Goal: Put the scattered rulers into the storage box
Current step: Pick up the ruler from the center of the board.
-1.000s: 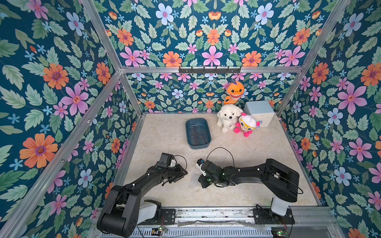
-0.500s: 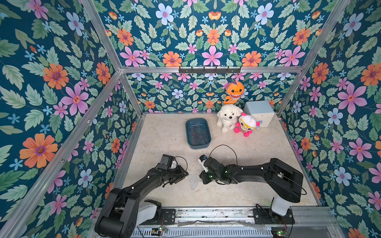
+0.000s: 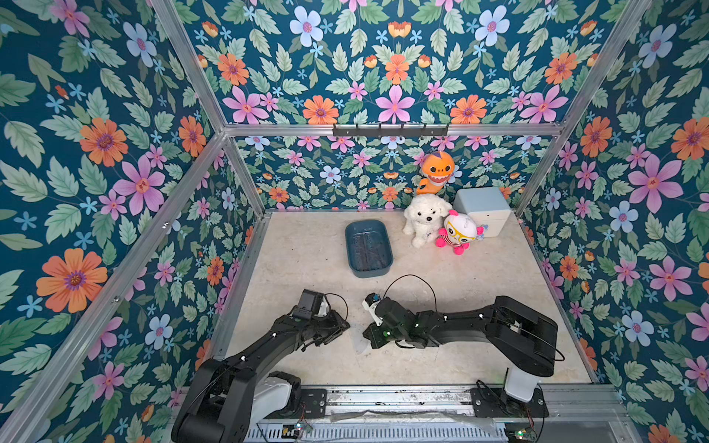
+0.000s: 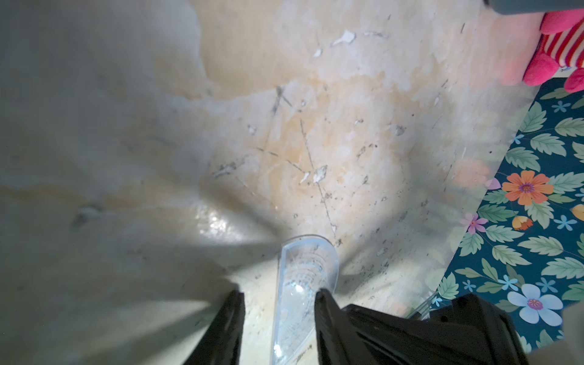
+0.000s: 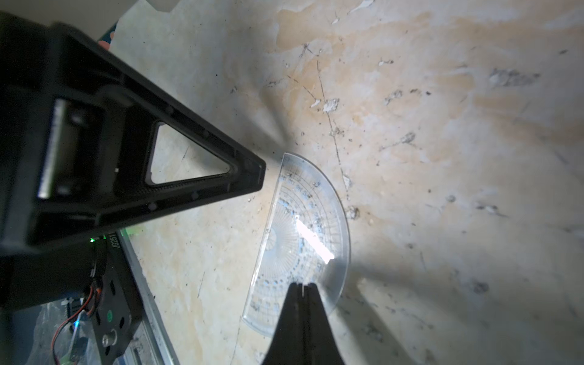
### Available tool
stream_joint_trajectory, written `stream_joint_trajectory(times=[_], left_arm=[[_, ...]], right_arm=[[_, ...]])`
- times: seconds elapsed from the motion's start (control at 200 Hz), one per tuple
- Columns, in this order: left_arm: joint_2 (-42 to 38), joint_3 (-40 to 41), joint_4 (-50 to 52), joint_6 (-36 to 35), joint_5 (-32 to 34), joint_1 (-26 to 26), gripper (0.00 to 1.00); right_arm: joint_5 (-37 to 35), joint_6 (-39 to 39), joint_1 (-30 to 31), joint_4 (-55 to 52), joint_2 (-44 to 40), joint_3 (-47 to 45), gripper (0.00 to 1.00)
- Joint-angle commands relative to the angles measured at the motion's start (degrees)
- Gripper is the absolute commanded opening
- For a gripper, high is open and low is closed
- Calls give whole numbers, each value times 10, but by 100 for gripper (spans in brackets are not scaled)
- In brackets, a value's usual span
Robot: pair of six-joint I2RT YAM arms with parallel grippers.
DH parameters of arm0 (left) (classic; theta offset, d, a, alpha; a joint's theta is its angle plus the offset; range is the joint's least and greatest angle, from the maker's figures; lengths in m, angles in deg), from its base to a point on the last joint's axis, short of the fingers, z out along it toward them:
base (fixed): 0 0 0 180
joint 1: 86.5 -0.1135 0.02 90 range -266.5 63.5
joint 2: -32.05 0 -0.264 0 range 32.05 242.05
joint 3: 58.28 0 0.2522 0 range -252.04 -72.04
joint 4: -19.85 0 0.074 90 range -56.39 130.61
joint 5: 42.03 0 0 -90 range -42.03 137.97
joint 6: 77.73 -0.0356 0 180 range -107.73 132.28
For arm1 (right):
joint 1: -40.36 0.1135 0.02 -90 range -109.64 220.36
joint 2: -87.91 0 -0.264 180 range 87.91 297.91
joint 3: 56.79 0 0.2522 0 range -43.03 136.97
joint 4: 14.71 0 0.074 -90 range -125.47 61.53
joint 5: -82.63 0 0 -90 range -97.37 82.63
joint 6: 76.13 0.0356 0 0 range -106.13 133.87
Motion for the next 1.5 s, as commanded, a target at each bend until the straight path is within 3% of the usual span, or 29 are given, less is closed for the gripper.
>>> stream_joint_trajectory(times=[0.0, 1.175, 1.495], left_arm=[[8, -1, 20, -6, 11, 1, 43], [74, 17, -55, 14, 1, 45, 44], [51, 20, -48, 15, 8, 47, 42]], right_arm=[[2, 7, 2, 16, -4, -5, 0], [-7, 13, 5, 35, 22, -33, 0], [-12, 18, 3, 47, 23, -50, 0]])
